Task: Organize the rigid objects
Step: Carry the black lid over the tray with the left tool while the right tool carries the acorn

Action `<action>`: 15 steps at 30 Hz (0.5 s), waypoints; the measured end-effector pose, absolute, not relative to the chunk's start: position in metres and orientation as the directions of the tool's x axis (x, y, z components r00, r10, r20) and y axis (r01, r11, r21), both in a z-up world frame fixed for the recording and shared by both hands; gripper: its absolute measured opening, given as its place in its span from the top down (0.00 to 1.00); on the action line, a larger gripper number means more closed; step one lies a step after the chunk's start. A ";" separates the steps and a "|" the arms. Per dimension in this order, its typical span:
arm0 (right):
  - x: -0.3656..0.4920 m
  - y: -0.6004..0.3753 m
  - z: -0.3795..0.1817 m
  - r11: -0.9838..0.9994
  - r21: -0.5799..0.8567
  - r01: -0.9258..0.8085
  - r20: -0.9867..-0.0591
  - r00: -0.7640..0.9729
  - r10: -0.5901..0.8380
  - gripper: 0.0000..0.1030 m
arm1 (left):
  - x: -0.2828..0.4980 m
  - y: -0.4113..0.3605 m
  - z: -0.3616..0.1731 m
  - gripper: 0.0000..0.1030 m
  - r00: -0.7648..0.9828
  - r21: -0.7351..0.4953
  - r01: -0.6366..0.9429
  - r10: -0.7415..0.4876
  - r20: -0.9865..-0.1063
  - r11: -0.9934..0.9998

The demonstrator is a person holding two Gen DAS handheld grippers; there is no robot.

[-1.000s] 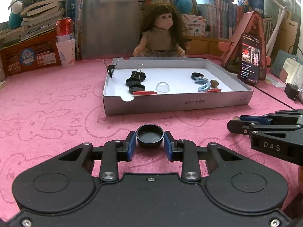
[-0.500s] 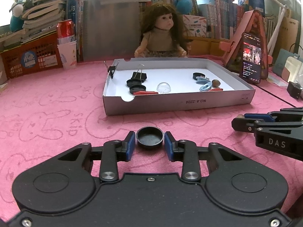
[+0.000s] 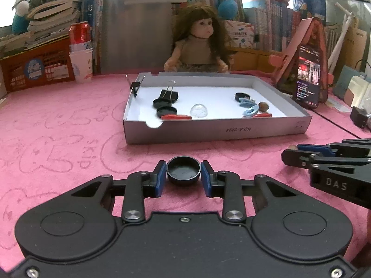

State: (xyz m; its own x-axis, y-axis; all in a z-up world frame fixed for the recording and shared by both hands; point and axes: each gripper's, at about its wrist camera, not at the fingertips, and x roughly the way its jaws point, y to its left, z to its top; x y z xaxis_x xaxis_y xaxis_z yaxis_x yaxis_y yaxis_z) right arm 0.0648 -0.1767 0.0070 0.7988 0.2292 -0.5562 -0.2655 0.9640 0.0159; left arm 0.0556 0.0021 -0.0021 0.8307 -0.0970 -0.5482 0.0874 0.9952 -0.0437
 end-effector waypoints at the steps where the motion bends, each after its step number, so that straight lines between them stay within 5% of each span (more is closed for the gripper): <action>1: 0.066 -0.177 0.008 0.964 0.018 -0.264 -0.555 0.799 0.229 0.74 | 0.056 0.002 0.000 0.71 0.834 -0.043 0.090 -0.099 -0.543 0.995; 15: 0.092 -0.188 0.029 0.979 0.058 -0.196 -0.520 0.831 0.198 0.74 | 0.089 0.004 0.033 0.71 0.860 -0.078 0.088 -0.115 -0.496 0.993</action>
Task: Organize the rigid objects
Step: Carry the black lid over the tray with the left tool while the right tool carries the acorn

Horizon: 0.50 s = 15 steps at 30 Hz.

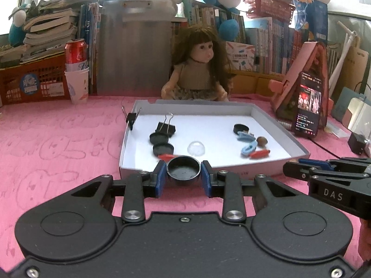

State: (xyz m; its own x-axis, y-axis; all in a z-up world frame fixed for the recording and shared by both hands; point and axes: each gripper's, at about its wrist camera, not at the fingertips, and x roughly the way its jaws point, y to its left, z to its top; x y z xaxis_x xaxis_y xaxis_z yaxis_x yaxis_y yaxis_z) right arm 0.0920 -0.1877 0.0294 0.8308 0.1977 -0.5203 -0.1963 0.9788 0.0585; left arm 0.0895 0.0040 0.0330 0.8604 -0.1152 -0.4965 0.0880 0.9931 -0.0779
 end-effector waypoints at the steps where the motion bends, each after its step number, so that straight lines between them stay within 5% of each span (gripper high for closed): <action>1: 0.094 -0.190 0.030 0.980 0.067 -0.188 -0.519 0.832 0.195 0.74 | 0.093 0.004 0.034 0.71 0.860 -0.077 0.084 -0.112 -0.497 0.993; 15: 0.122 -0.209 0.032 0.985 0.148 -0.087 -0.516 0.843 0.152 0.74 | 0.127 0.010 0.033 0.71 0.851 -0.082 0.044 -0.081 -0.519 0.996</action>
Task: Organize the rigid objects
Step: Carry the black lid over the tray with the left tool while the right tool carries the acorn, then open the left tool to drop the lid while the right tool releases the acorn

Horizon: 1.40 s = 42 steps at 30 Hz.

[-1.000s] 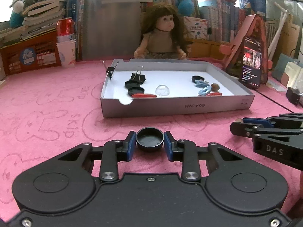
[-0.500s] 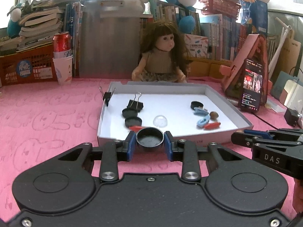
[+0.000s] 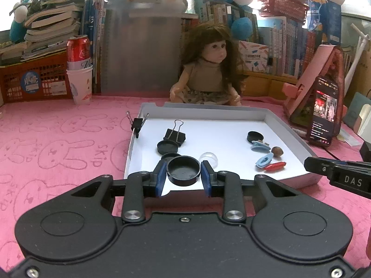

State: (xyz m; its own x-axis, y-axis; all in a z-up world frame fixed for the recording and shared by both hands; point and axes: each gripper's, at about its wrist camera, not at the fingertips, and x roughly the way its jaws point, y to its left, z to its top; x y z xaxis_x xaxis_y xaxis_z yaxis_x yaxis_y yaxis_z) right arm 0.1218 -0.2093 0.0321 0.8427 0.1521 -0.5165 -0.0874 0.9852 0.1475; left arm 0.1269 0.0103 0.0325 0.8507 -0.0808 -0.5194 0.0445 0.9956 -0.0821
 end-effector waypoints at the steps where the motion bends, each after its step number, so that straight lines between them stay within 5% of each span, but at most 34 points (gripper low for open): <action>1: 0.124 -0.209 0.031 0.986 0.146 -0.084 -0.518 0.842 0.148 0.74 | 0.129 0.010 0.032 0.71 0.850 -0.081 0.043 -0.079 -0.521 0.996; 42: 0.188 -0.196 0.008 0.988 0.144 -0.064 -0.607 0.783 0.139 0.74 | 0.189 0.008 0.005 0.71 0.813 -0.029 -0.031 0.008 -0.582 0.999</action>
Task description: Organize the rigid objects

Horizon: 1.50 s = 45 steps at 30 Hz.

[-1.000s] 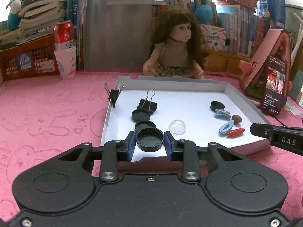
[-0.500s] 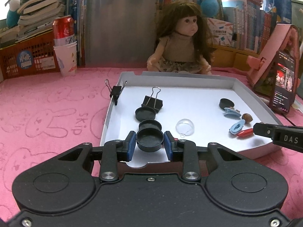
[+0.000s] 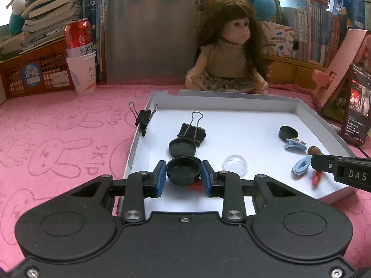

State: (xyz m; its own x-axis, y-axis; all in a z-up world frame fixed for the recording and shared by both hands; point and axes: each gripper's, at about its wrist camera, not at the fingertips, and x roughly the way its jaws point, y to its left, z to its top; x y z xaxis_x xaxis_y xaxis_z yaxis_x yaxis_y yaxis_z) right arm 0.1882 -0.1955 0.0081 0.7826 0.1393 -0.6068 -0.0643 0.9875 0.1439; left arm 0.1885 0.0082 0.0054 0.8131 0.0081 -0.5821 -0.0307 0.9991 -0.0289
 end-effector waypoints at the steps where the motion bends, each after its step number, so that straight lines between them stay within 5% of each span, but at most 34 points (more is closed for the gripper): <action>1: 0.189 -0.196 0.008 0.988 0.143 -0.062 -0.609 0.782 0.137 0.74 | 0.189 0.008 0.006 0.71 0.813 -0.028 -0.030 0.009 -0.582 0.999; 8: 0.189 -0.197 0.004 0.989 0.138 -0.055 -0.616 0.777 0.129 0.69 | 0.188 0.007 0.006 0.69 0.814 -0.024 -0.024 0.005 -0.580 0.999; 11: 0.188 -0.197 0.005 0.990 0.133 -0.054 -0.612 0.781 0.125 0.55 | 0.185 0.006 0.009 0.59 0.820 -0.024 -0.017 0.001 -0.573 1.000; 24: 0.176 -0.192 0.018 0.992 0.103 -0.069 -0.572 0.812 0.116 0.25 | 0.166 0.001 0.026 0.27 0.844 -0.021 0.020 -0.029 -0.536 1.000; 45: 0.134 -0.195 0.026 0.996 0.073 -0.057 -0.543 0.835 0.088 0.04 | 0.120 0.010 0.031 0.20 0.839 -0.033 0.050 -0.060 -0.541 0.998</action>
State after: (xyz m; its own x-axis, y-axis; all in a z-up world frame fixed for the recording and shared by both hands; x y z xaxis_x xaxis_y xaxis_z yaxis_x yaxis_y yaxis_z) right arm 0.1338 -0.1949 0.0260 0.8350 0.0881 -0.5432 -0.0573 0.9957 0.0734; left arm 0.1197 0.0101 0.0312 0.8391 -0.0596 -0.5408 0.0496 0.9982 -0.0330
